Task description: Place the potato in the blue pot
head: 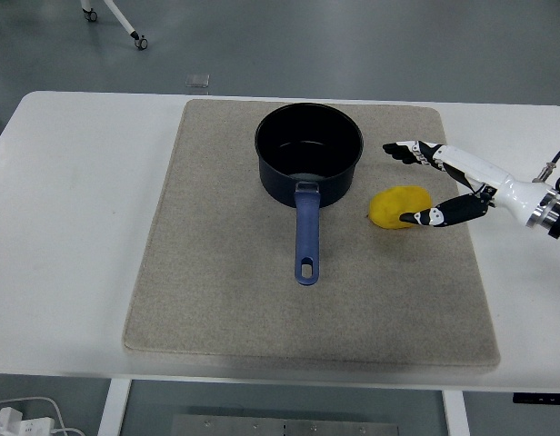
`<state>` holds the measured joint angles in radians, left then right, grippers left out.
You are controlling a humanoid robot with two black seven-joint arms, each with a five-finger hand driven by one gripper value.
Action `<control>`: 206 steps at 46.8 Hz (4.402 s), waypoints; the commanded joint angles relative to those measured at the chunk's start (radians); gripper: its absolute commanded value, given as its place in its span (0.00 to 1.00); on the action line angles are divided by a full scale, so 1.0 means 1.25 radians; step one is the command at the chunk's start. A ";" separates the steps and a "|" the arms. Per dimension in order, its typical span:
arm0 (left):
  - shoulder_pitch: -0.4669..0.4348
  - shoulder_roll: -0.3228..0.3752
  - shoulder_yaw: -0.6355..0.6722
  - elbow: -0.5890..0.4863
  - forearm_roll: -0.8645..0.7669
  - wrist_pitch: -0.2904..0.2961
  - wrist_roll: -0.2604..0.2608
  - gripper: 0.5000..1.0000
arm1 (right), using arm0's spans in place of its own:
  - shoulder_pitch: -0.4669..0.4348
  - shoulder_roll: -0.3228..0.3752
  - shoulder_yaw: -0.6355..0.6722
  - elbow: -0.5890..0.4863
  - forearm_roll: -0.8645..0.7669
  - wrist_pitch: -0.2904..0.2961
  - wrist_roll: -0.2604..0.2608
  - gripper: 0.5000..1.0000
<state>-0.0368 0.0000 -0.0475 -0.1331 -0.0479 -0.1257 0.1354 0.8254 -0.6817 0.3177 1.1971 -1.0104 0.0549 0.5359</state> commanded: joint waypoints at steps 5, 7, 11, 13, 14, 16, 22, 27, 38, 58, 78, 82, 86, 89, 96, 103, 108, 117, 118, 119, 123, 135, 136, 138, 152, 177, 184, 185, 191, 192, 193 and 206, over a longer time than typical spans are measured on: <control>0.000 0.000 0.000 0.002 -0.001 0.000 0.001 1.00 | 0.001 0.026 -0.006 -0.013 -0.003 -0.019 -0.002 0.86; 0.000 0.000 -0.001 0.003 -0.001 0.000 0.000 1.00 | 0.000 0.037 -0.006 -0.021 -0.004 -0.027 -0.003 0.86; 0.000 0.000 -0.001 0.003 -0.001 0.000 0.000 1.00 | -0.005 0.059 -0.012 -0.051 -0.004 -0.045 -0.003 0.86; 0.000 0.000 -0.002 0.003 -0.001 0.000 0.000 1.00 | -0.005 0.068 -0.012 -0.067 -0.004 -0.048 -0.003 0.86; 0.000 0.000 -0.002 0.003 -0.001 0.000 0.000 1.00 | -0.006 0.070 -0.014 -0.073 -0.004 -0.048 -0.002 0.86; 0.000 0.000 -0.001 0.005 -0.001 0.000 0.000 1.00 | -0.006 0.077 -0.014 -0.084 -0.004 -0.046 0.000 0.86; 0.000 0.000 -0.001 0.005 -0.001 0.000 0.000 1.00 | -0.016 0.084 -0.014 -0.104 -0.004 -0.048 0.001 0.86; 0.000 0.000 -0.001 0.005 -0.001 0.000 0.000 1.00 | -0.017 0.096 -0.015 -0.126 -0.018 -0.048 0.002 0.86; 0.000 0.000 0.000 0.006 -0.001 0.000 0.000 1.00 | -0.021 0.110 -0.027 -0.147 -0.030 -0.054 0.013 0.86; -0.001 0.000 0.000 0.006 -0.001 0.000 0.000 1.00 | -0.025 0.108 -0.044 -0.155 -0.030 -0.071 0.022 0.82; -0.001 0.000 0.000 0.006 -0.001 0.000 0.000 1.00 | -0.025 0.107 -0.047 -0.161 -0.030 -0.071 0.024 0.45; -0.001 0.000 -0.001 0.006 -0.001 0.000 0.000 1.00 | -0.022 0.107 -0.046 -0.167 -0.030 -0.071 0.024 0.33; -0.001 0.000 -0.001 0.007 -0.001 0.000 0.000 1.00 | -0.021 0.106 -0.047 -0.171 -0.030 -0.070 0.024 0.00; -0.001 0.000 -0.001 0.007 -0.001 0.000 0.000 1.00 | -0.020 0.105 -0.047 -0.172 -0.031 -0.070 0.024 0.00; -0.001 0.000 -0.001 0.007 -0.001 0.000 0.001 1.00 | -0.019 0.105 -0.047 -0.174 -0.032 -0.067 0.019 0.00; -0.001 0.000 -0.001 0.006 -0.001 0.000 0.000 1.00 | -0.019 0.107 -0.047 -0.187 -0.035 -0.065 0.017 0.00; -0.001 0.000 0.000 0.007 -0.001 0.000 0.000 1.00 | -0.017 0.107 -0.047 -0.188 -0.034 -0.065 0.017 0.00; -0.001 0.000 0.000 0.006 -0.001 0.000 0.000 1.00 | -0.015 0.107 -0.044 -0.188 -0.027 -0.066 0.016 0.00; -0.001 0.000 0.000 0.006 -0.001 0.000 0.000 1.00 | -0.015 0.107 -0.044 -0.188 -0.027 -0.066 0.016 0.00; -0.001 0.000 0.000 0.006 -0.001 0.000 0.000 1.00 | -0.015 0.107 -0.044 -0.188 -0.027 -0.065 0.016 0.00; -0.001 0.000 0.000 0.006 -0.001 0.000 0.000 1.00 | -0.015 0.107 -0.043 -0.188 -0.026 -0.066 0.016 0.00; -0.001 0.000 0.000 0.006 -0.001 0.000 0.001 1.00 | 0.007 0.107 -0.036 -0.188 -0.020 -0.060 0.016 0.00; -0.001 0.000 0.000 0.006 -0.001 0.000 0.000 1.00 | 0.012 0.107 -0.036 -0.188 -0.019 -0.060 0.016 0.00; -0.001 0.000 0.000 0.006 -0.001 0.000 0.000 1.00 | 0.021 0.107 -0.034 -0.188 -0.015 -0.056 0.016 0.00; -0.003 0.000 0.001 0.005 -0.001 0.000 0.000 1.00 | 0.107 0.107 -0.041 -0.186 0.058 -0.028 0.011 0.00; -0.005 0.000 0.001 0.000 -0.001 0.000 0.000 1.00 | 0.244 0.181 -0.064 -0.194 0.120 -0.014 -0.047 0.00; -0.005 0.000 0.001 0.000 -0.001 0.000 0.000 1.00 | 0.272 0.243 -0.088 -0.242 0.121 -0.014 -0.047 0.00; -0.005 0.000 0.001 0.001 -0.001 0.000 0.000 1.00 | 0.275 0.252 -0.088 -0.251 0.121 -0.014 -0.047 0.00; -0.005 0.000 0.000 0.000 -0.001 0.000 0.000 1.00 | 0.275 0.310 -0.088 -0.295 0.121 -0.014 -0.047 0.00; -0.005 0.000 0.000 0.000 -0.001 0.000 0.000 1.00 | 0.275 0.318 -0.088 -0.302 0.121 -0.014 -0.047 0.00; -0.005 0.000 0.000 0.000 -0.001 0.000 0.000 1.00 | 0.275 0.328 -0.088 -0.310 0.121 -0.014 -0.047 0.00; -0.004 0.000 -0.002 0.001 -0.001 0.000 0.000 1.00 | 0.274 0.424 -0.090 -0.394 0.120 -0.013 -0.046 0.00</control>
<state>-0.0418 0.0000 -0.0506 -0.1324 -0.0490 -0.1258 0.1356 1.1686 -0.1679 0.2056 0.7146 -0.8600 0.0379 0.4782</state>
